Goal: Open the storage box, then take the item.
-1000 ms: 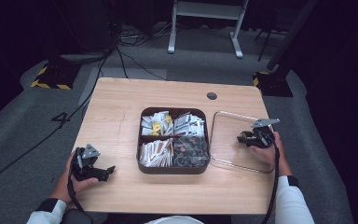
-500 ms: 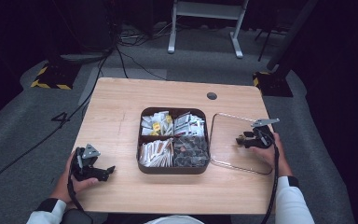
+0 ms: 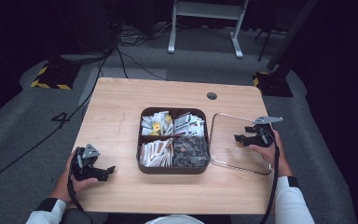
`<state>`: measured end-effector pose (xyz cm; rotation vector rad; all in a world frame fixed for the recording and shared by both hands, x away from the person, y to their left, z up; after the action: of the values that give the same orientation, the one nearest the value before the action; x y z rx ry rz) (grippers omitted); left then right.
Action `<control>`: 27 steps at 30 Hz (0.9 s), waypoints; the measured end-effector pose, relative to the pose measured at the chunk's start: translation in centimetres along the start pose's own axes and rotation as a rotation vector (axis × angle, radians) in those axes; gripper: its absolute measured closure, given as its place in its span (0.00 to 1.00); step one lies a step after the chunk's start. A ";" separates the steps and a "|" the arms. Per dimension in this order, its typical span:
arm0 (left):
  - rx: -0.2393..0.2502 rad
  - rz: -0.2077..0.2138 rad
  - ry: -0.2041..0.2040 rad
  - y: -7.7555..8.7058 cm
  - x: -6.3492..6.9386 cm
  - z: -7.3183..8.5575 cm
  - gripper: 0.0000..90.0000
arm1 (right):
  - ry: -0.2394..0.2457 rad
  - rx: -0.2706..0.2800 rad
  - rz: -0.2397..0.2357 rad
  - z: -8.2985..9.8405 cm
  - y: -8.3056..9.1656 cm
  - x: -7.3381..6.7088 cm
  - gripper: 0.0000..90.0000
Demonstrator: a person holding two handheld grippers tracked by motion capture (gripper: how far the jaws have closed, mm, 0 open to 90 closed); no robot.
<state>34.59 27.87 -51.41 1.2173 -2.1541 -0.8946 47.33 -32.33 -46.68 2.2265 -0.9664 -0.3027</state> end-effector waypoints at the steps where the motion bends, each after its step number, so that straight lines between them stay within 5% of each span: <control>1: 0.000 0.001 -0.001 0.0 0.0 0.0 0.00 | 0.000 0.010 -0.001 -0.2 0.1 -0.2 0.31; 12: -0.001 0.002 -0.006 0.0 0.0 0.0 0.01 | 0.041 0.057 0.008 -2.2 0.7 -2.1 0.35; 27: 0.002 -0.002 0.003 0.0 0.0 0.0 0.01 | 0.126 0.155 -0.026 -7.8 0.0 -6.5 0.38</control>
<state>34.57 27.82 -51.42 1.2217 -2.1527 -0.8912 46.32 -23.85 -41.23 2.3683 -0.9216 -0.1005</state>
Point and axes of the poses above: each handheld gripper's, and its own axes: y roughly backward along the jaws, z roughly out of its underside, x roughly to its right, the point moved 1 cm from there along -y, roughly forward along the jaws, and after that the axes turned 7 degrees about y, right-handed, at the moved point
